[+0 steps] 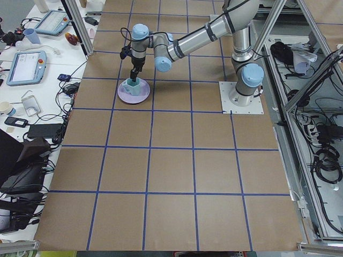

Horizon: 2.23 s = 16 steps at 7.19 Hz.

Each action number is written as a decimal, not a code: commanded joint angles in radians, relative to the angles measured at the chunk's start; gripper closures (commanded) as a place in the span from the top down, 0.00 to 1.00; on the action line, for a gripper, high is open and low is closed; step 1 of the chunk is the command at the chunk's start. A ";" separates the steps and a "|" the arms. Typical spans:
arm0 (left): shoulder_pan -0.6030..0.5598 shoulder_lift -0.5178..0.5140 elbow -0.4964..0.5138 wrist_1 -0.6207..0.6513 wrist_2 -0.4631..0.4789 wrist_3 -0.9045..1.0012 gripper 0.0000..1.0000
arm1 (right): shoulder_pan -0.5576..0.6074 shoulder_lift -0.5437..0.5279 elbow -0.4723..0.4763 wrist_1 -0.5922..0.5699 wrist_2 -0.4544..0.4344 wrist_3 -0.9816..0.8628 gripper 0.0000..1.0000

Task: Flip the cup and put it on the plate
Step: 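Rotate the held mug upright and lower it onto the white plate, then open the left gripper and raise it off the mug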

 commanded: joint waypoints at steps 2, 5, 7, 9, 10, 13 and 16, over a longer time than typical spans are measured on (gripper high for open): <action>-0.005 0.060 0.134 -0.248 0.000 -0.078 1.00 | 0.000 -0.001 0.000 0.000 -0.001 0.000 1.00; -0.009 0.127 0.174 -0.358 -0.002 -0.139 1.00 | 0.000 -0.001 0.000 0.000 -0.001 0.000 1.00; -0.011 0.170 0.182 -0.437 -0.002 -0.180 1.00 | 0.000 -0.001 0.000 0.000 0.001 0.000 1.00; -0.012 0.245 0.183 -0.570 -0.003 -0.182 1.00 | 0.000 -0.001 0.000 0.000 -0.001 0.000 1.00; -0.012 0.270 0.183 -0.611 -0.003 -0.220 1.00 | 0.000 0.001 0.000 0.000 0.001 0.000 1.00; -0.054 0.272 0.204 -0.635 0.010 -0.253 1.00 | 0.000 -0.001 0.000 0.000 -0.001 0.000 1.00; -0.055 0.257 0.301 -0.757 -0.003 -0.254 1.00 | 0.000 -0.001 0.000 0.000 -0.001 0.000 1.00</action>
